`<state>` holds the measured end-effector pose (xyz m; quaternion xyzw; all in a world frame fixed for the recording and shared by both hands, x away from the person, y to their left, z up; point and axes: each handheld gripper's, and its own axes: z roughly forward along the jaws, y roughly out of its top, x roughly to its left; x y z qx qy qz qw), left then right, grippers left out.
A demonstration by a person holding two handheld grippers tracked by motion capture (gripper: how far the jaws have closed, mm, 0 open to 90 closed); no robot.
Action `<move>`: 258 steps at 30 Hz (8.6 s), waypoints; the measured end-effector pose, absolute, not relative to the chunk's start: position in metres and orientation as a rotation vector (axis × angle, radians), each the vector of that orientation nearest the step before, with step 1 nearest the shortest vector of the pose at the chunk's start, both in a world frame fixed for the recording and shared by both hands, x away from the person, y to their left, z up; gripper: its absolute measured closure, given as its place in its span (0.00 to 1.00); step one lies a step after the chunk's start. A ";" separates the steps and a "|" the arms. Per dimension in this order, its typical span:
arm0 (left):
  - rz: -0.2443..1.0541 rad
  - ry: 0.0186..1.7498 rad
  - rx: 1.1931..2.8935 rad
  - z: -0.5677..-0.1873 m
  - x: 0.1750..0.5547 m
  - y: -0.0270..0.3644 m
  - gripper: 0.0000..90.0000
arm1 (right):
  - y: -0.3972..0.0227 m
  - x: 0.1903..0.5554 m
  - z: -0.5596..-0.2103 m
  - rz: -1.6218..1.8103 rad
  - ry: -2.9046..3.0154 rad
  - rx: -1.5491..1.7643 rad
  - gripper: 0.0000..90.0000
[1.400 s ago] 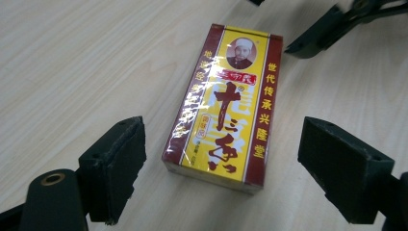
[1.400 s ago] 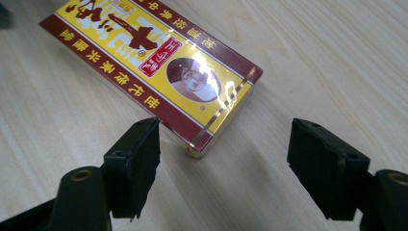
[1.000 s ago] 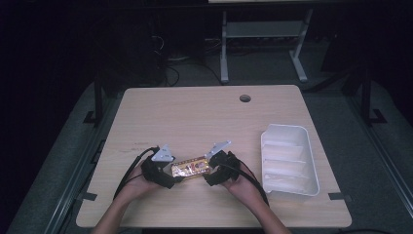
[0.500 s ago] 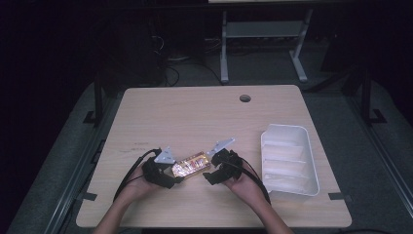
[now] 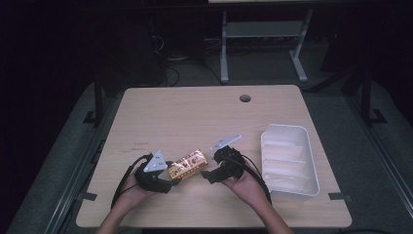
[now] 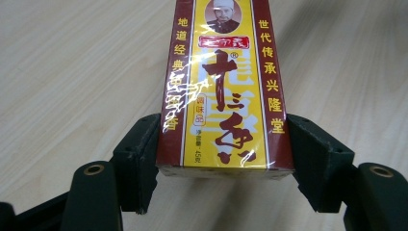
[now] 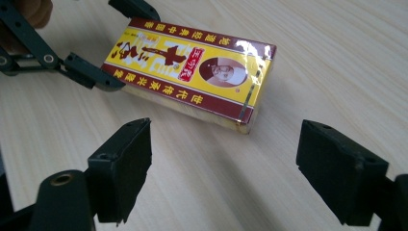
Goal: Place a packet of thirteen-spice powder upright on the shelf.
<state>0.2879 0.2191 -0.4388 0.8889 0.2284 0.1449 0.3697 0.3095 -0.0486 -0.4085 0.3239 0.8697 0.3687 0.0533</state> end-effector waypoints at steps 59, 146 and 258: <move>0.516 0.614 2.140 -0.431 0.254 0.194 0.35 | -0.044 0.306 -0.378 1.570 2.520 1.208 0.70; 0.376 0.740 2.085 -0.435 0.267 0.241 0.25 | -0.157 0.342 -0.302 1.073 2.802 0.548 0.76; 0.347 0.741 2.085 -0.436 0.270 0.239 0.26 | -0.265 0.355 -0.358 0.861 2.639 0.929 0.51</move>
